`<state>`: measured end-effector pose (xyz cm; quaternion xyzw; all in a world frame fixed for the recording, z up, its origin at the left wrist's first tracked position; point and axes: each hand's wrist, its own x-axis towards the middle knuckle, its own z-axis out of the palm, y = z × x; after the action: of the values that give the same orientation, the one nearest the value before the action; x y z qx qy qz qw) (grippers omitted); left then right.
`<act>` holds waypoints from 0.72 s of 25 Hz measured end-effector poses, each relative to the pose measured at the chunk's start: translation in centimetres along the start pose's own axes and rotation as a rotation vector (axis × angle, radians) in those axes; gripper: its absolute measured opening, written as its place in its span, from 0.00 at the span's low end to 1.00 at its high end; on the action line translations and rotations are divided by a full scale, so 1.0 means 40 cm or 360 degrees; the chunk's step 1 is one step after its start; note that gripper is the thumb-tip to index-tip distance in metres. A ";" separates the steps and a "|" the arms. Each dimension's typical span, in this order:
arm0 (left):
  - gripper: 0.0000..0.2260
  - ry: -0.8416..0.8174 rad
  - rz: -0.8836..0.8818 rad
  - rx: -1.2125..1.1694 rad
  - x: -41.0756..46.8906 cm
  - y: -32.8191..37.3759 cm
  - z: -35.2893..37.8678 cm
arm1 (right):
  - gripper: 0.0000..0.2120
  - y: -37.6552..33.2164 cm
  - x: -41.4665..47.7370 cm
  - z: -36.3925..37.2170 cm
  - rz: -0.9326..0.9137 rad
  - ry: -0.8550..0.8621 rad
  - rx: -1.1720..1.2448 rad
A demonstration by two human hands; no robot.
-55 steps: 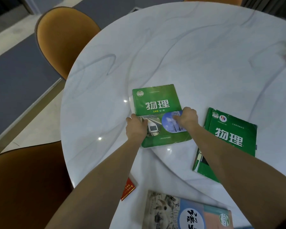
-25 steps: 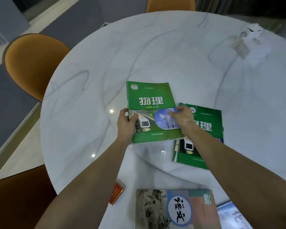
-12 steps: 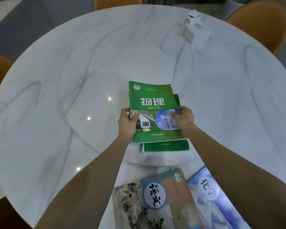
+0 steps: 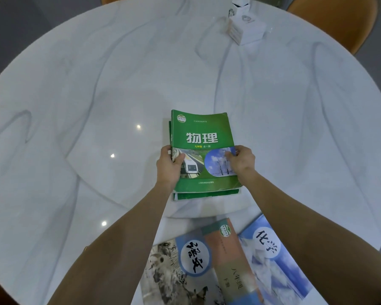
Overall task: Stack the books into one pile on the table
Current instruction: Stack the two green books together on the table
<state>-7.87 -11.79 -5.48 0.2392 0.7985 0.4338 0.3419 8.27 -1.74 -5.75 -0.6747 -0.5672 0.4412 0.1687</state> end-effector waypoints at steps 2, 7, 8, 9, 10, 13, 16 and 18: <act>0.17 0.0049 0.0094 0.0200 0.000 -0.009 0.004 | 0.13 0.003 0.005 0.005 -0.0059 -0.0001 -0.0141; 0.16 0.0126 0.0148 0.0782 -0.010 -0.024 0.013 | 0.14 0.006 0.017 0.018 -0.0132 0.0040 -0.0452; 0.17 0.0120 0.0139 0.0857 -0.008 -0.027 0.012 | 0.15 0.008 0.018 0.021 -0.0135 0.0047 -0.0483; 0.18 0.0099 0.0129 0.0907 -0.005 -0.030 0.012 | 0.15 0.011 0.018 0.024 -0.0134 0.0049 -0.0508; 0.18 0.0073 0.0115 0.0926 -0.003 -0.031 0.011 | 0.15 0.013 0.018 0.026 -0.0133 0.0050 -0.0527; 0.18 0.0022 0.0082 0.0867 -0.002 -0.033 0.014 | 0.11 0.017 0.020 0.029 -0.0138 0.0056 -0.0546; 0.18 0.0009 0.0095 0.0885 -0.007 -0.032 0.015 | 0.13 0.021 0.022 0.031 -0.0115 0.0069 -0.0550; 0.19 0.0001 0.0106 0.0933 -0.007 -0.032 0.014 | 0.13 0.023 0.021 0.032 -0.0105 0.0066 -0.0562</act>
<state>-7.38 -12.36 -6.71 0.3538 0.8816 0.1957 0.2437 7.82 -1.59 -7.47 -0.6838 -0.6540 0.3152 0.0736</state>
